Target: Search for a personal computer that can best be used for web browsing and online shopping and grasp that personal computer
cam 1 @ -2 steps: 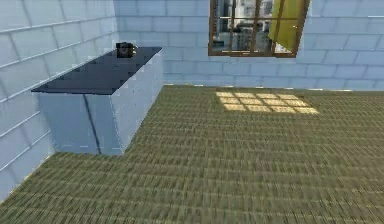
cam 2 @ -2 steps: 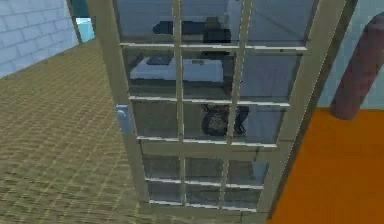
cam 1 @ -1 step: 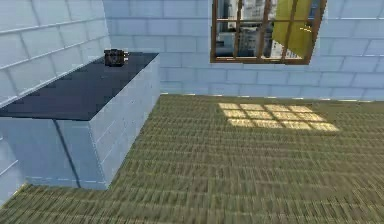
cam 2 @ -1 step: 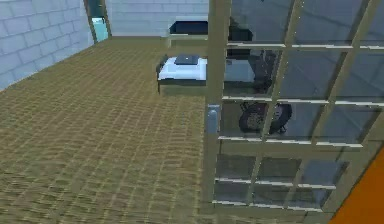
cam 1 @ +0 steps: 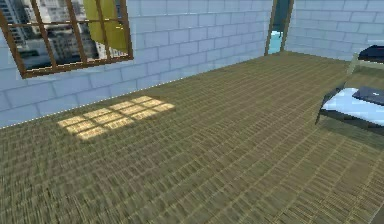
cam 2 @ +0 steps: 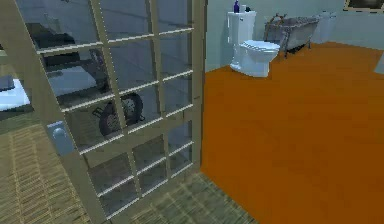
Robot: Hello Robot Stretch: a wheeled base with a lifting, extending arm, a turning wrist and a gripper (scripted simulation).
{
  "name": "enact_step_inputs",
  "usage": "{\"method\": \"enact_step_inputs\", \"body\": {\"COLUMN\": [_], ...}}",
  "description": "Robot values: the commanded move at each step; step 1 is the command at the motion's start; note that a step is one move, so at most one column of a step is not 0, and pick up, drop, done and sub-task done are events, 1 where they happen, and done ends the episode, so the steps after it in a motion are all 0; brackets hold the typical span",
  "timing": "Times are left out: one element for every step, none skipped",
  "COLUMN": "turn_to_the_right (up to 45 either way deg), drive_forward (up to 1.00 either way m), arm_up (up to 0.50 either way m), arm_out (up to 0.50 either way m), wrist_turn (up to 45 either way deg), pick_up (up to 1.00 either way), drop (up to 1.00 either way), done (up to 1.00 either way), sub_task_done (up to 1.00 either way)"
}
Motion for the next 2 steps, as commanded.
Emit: {"method": "enact_step_inputs", "body": {"turn_to_the_right": [6.0,0.0], "drive_forward": [0.00,0.90], "arm_up": [0.00,0.00], "arm_out": [0.00,0.00], "wrist_turn": [0.0,0.0], "pick_up": [0.00,0.00], "drop": [0.00,0.00], "done": [0.00,0.00], "sub_task_done": [0.00,0.00]}}
